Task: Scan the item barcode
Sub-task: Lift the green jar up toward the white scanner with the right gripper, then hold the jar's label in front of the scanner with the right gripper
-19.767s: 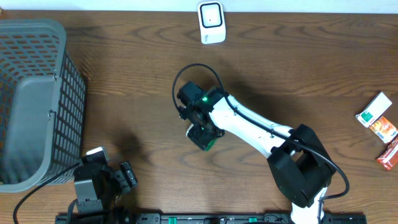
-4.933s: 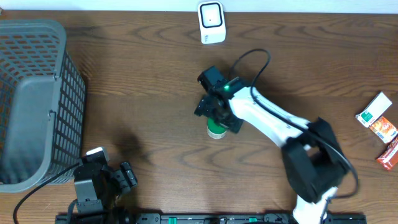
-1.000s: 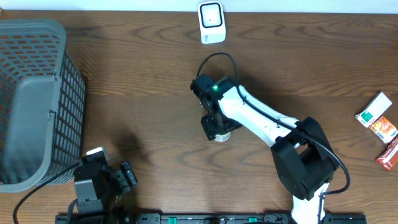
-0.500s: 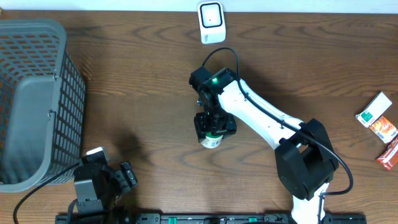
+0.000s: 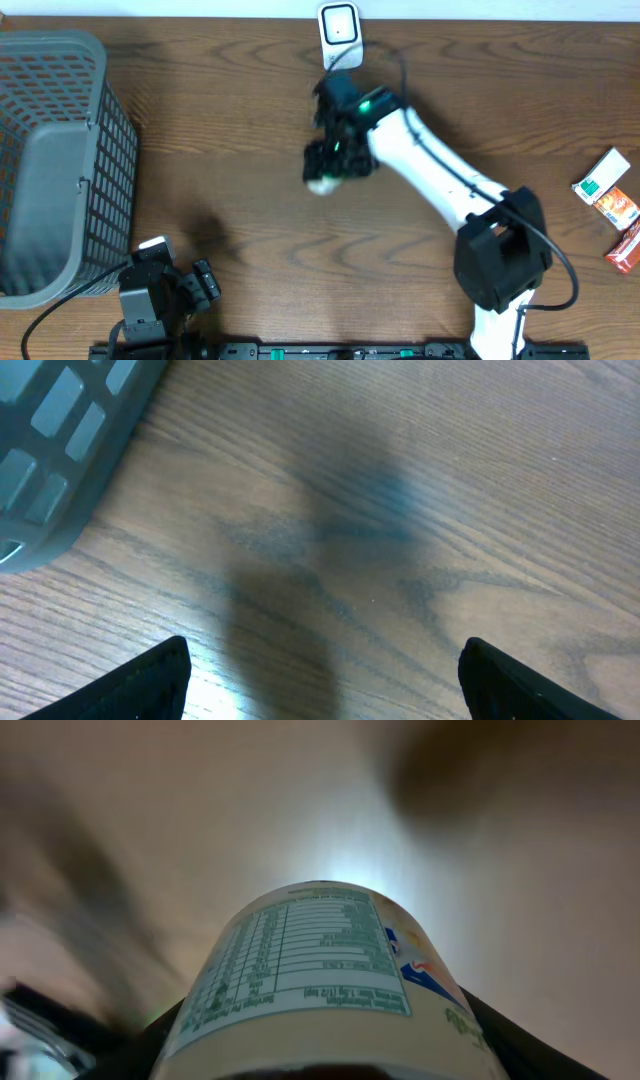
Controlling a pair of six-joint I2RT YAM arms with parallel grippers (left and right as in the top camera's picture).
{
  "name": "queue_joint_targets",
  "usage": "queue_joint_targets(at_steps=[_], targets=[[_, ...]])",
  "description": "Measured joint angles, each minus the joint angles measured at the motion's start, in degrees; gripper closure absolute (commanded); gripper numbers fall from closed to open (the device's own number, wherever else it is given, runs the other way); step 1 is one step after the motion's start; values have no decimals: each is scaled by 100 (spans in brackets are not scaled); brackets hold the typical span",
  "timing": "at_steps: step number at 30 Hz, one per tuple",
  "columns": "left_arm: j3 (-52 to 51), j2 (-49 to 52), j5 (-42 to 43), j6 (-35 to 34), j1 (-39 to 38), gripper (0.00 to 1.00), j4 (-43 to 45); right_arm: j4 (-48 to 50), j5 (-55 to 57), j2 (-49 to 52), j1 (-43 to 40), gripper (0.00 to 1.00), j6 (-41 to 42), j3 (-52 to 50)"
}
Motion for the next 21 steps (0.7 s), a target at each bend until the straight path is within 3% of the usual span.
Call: queue_joint_targets(at_steps=[8, 21], targets=[[0, 2, 0, 0, 0, 14, 4, 1742, -101, 13, -1158, 36, -671, 479], [0, 0, 0, 0, 0, 14, 0, 5233, 411, 1248, -1261, 39, -1067, 503]])
